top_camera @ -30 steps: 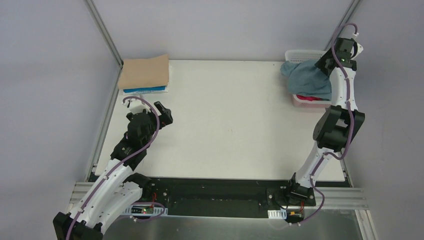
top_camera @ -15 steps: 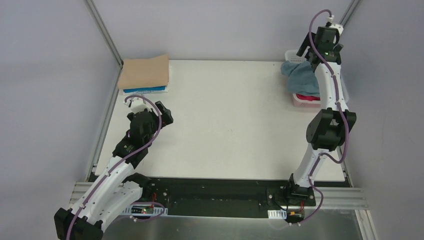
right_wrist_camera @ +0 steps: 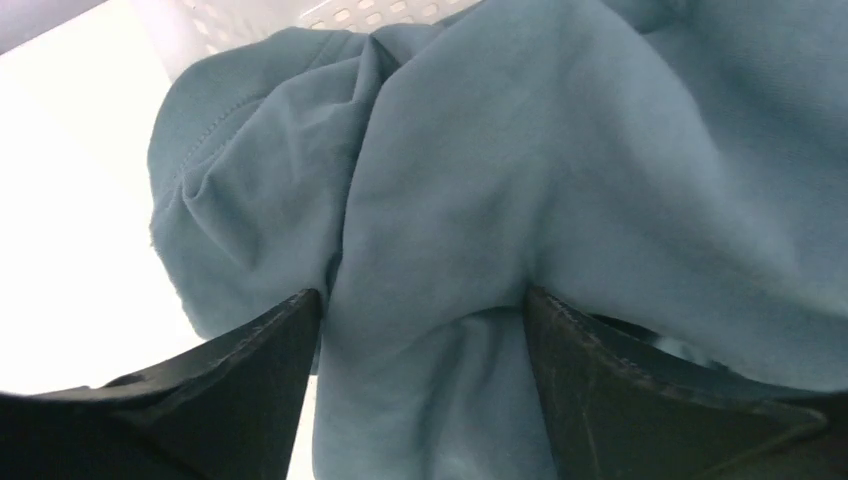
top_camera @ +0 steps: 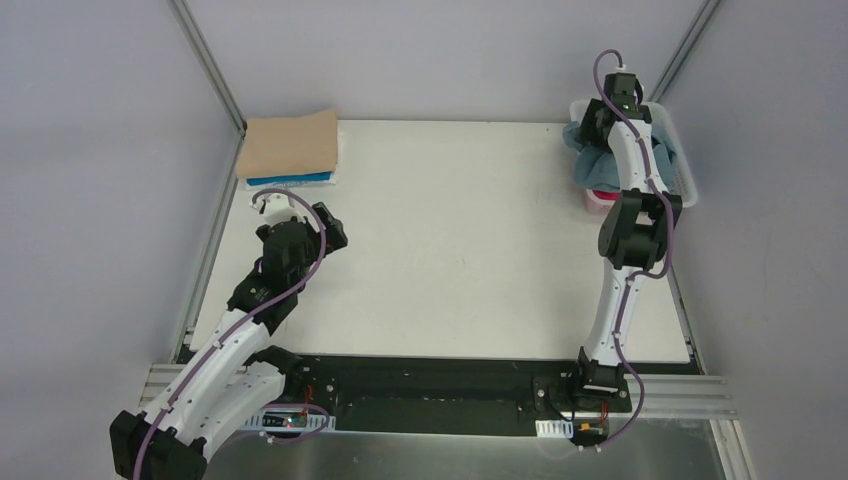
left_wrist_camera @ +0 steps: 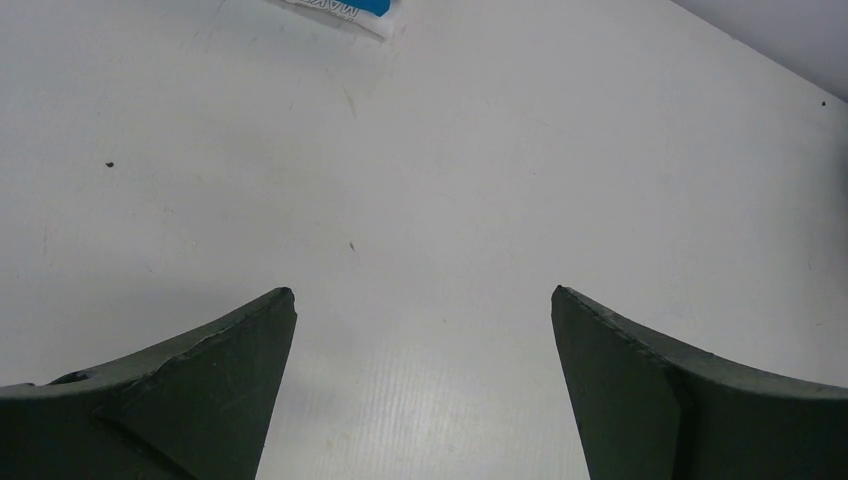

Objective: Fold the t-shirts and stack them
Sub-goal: Grab crumpled tshirt from bin with the right arm

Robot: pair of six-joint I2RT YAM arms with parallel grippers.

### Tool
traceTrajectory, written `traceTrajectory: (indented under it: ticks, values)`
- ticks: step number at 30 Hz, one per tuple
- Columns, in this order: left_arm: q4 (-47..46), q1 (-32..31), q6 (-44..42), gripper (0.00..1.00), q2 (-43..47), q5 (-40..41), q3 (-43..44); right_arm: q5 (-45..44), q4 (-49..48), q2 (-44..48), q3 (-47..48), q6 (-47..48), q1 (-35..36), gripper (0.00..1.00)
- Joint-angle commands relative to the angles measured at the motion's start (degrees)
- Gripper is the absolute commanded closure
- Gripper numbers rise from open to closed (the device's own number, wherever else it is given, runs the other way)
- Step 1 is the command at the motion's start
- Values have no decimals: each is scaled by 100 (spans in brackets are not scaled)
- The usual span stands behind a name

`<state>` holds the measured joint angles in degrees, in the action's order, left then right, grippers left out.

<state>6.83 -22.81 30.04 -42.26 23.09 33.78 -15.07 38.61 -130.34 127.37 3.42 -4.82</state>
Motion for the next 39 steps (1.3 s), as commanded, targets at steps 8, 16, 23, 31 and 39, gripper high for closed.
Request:
traceTrajectory:
  ticks: [8, 16, 23, 31, 39]
  values:
    - [-24, 22, -84, 1, -68, 128, 77, 627, -33, -71, 101, -712, -305, 43]
    - [-28, 22, -86, 1, -72, 117, 84, 1201, -165, -135, 119, -905, -352, 77]
    - [-16, 22, -86, 1, -32, 108, 94, 818, -371, 158, 361, -1059, -359, 100]
    - [-15, 20, -52, 1, -17, 108, 101, 360, -1045, 985, 325, -1143, -360, 100]
    - [-24, 22, -42, 1, -5, 105, 111, 215, -1662, 1715, 323, -1160, -371, 100]
